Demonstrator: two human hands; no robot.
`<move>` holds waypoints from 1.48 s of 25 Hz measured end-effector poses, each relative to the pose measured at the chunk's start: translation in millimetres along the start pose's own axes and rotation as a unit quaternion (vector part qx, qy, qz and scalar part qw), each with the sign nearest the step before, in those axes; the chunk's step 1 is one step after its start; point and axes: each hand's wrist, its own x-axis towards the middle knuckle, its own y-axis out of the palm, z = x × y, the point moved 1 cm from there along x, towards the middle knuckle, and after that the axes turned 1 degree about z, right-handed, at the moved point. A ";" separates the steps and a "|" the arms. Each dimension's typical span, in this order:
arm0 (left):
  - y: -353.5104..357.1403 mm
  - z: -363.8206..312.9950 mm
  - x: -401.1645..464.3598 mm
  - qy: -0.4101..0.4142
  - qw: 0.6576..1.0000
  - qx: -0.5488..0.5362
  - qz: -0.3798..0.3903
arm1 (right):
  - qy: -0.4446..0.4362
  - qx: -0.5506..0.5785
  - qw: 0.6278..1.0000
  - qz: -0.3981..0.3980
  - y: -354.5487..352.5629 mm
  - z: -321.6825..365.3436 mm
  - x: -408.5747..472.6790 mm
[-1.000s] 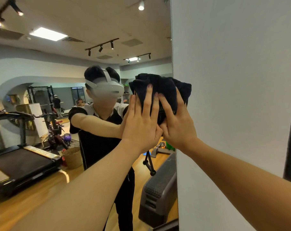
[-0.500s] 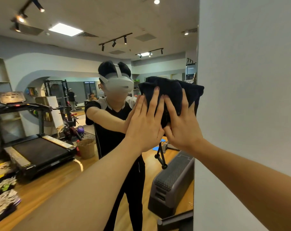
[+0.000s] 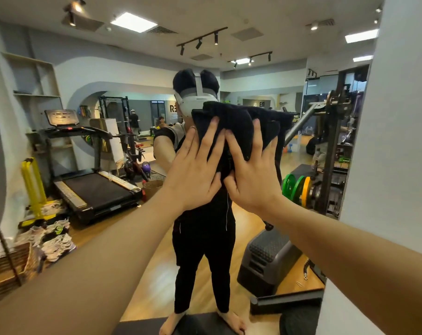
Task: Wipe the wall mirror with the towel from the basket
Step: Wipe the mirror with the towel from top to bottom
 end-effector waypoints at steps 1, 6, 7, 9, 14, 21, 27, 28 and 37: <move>-1.8 11.0 -9.5 -0.001 1.000 0.002 -0.002 | -0.003 0.004 1.000 -0.004 2.5 14.1 2.3; -7.4 70.1 -58.6 -0.003 0.999 0.029 0.015 | -0.006 0.020 1.000 -0.002 22.1 86.3 13.8; -8.9 81.9 -67.4 -0.001 0.999 0.037 0.019 | -0.005 0.025 1.000 0.001 26.0 98.9 16.3; -13.1 106.0 -85.5 0.002 0.998 0.053 0.024 | -0.005 0.030 1.000 0.009 32.4 124.5 21.9; -23.3 166.2 -137.0 -0.021 0.996 0.079 0.041 | -0.032 0.045 0.998 0.019 49.7 196.9 38.5; -35.1 240.9 -206.9 -0.044 0.987 0.135 0.079 | -0.050 0.062 0.997 0.020 73.8 299.4 55.4; -43.4 296.6 -263.1 -0.073 0.983 0.140 0.090 | -0.059 0.079 0.994 0.042 92.6 383.0 69.4; -43.1 305.6 -271.7 -0.076 0.983 0.136 0.093 | -0.061 0.083 0.994 0.047 95.9 394.9 71.5; -24.1 322.6 -320.0 -0.136 0.988 0.029 0.059 | -0.093 0.070 0.992 0.056 115.7 439.3 64.6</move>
